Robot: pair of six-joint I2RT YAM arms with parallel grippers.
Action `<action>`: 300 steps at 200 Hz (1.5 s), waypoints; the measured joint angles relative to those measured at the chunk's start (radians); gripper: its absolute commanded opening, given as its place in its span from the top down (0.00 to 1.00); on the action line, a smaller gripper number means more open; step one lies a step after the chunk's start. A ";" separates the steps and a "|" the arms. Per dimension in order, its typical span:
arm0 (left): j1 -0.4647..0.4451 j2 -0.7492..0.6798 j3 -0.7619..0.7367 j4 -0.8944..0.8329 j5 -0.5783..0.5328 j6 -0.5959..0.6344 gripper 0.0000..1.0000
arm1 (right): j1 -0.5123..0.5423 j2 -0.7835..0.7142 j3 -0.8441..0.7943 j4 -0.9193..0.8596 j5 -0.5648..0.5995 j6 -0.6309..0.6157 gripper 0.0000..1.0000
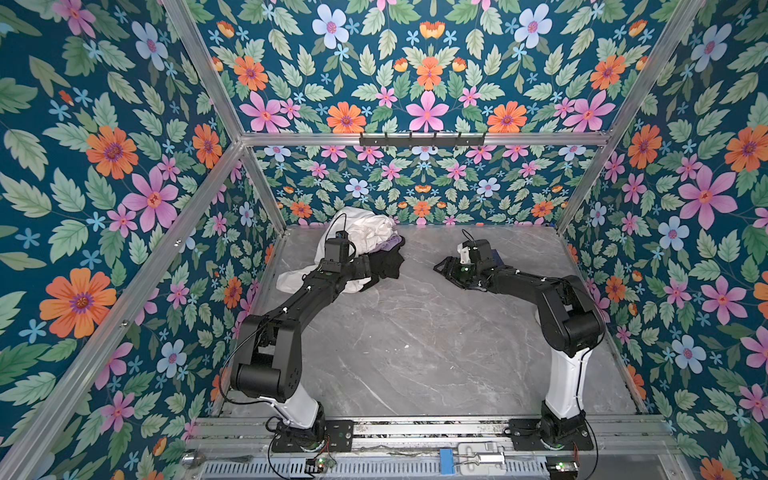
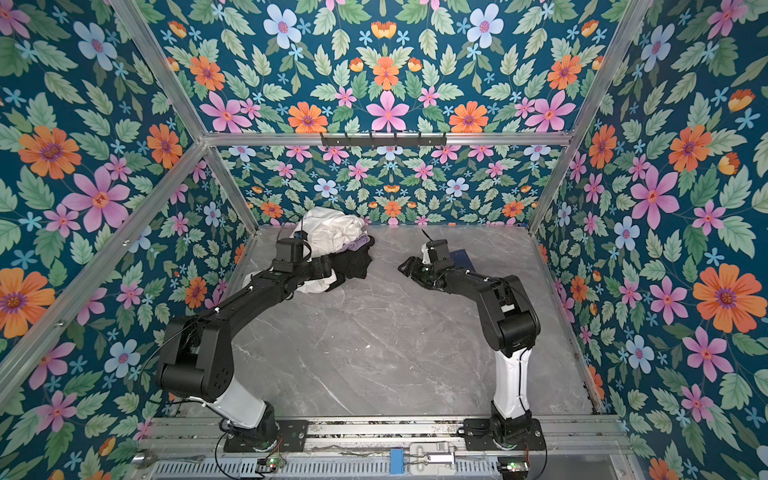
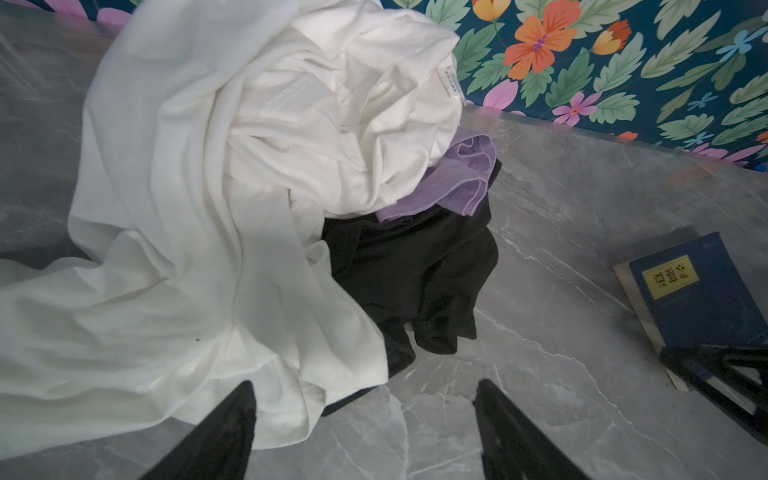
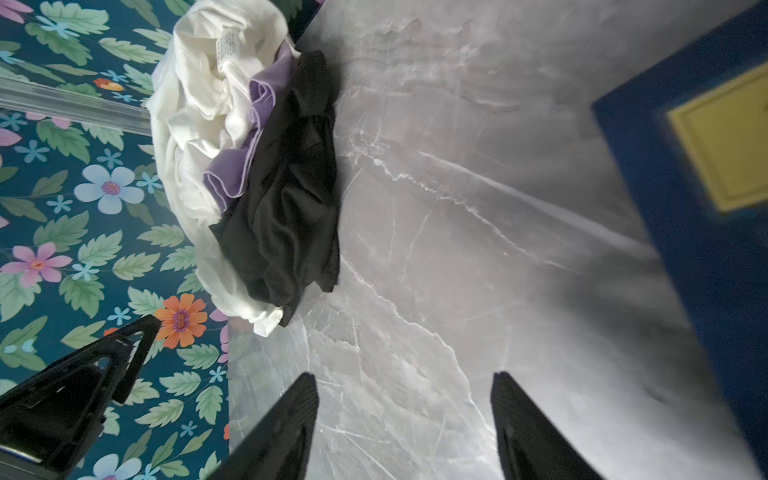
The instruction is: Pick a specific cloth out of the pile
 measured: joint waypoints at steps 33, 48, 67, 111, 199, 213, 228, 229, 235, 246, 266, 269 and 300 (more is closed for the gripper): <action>0.000 0.026 0.025 -0.008 0.051 0.001 0.18 | 0.010 0.076 0.037 0.085 -0.027 0.063 0.43; 0.000 0.035 0.035 -0.014 0.069 0.000 0.18 | 0.015 0.113 0.062 0.114 -0.026 0.083 0.46; 0.000 0.045 0.043 -0.014 0.086 0.000 0.19 | 0.029 0.157 0.099 0.147 -0.025 0.090 0.49; -0.001 0.065 0.045 -0.018 0.099 -0.002 0.19 | 0.049 0.262 0.204 0.199 -0.023 0.115 0.59; -0.001 0.083 0.045 -0.022 0.110 -0.019 0.19 | 0.073 0.436 0.388 0.261 -0.019 0.150 0.65; -0.001 0.084 0.045 -0.022 0.113 -0.019 0.19 | 0.076 0.459 0.414 0.274 -0.022 0.164 0.65; -0.001 0.085 0.045 -0.022 0.113 -0.019 0.19 | 0.079 0.479 0.441 0.284 -0.023 0.173 0.65; -0.001 0.085 0.045 -0.022 0.113 -0.019 0.19 | 0.079 0.480 0.442 0.284 -0.023 0.174 0.65; -0.001 0.085 0.045 -0.022 0.113 -0.019 0.19 | 0.080 0.486 0.452 0.284 -0.023 0.175 0.65; -0.001 0.085 0.045 -0.022 0.113 -0.019 0.19 | 0.085 0.496 0.468 0.284 -0.022 0.175 0.64; -0.001 0.085 0.045 -0.022 0.113 -0.021 0.19 | 0.097 0.516 0.497 0.284 -0.022 0.174 0.64; -0.001 0.085 0.045 -0.022 0.113 -0.021 0.19 | 0.099 0.519 0.500 0.286 -0.023 0.174 0.64; -0.001 0.085 0.045 -0.023 0.113 -0.021 0.19 | 0.109 0.557 0.561 0.285 -0.023 0.175 0.64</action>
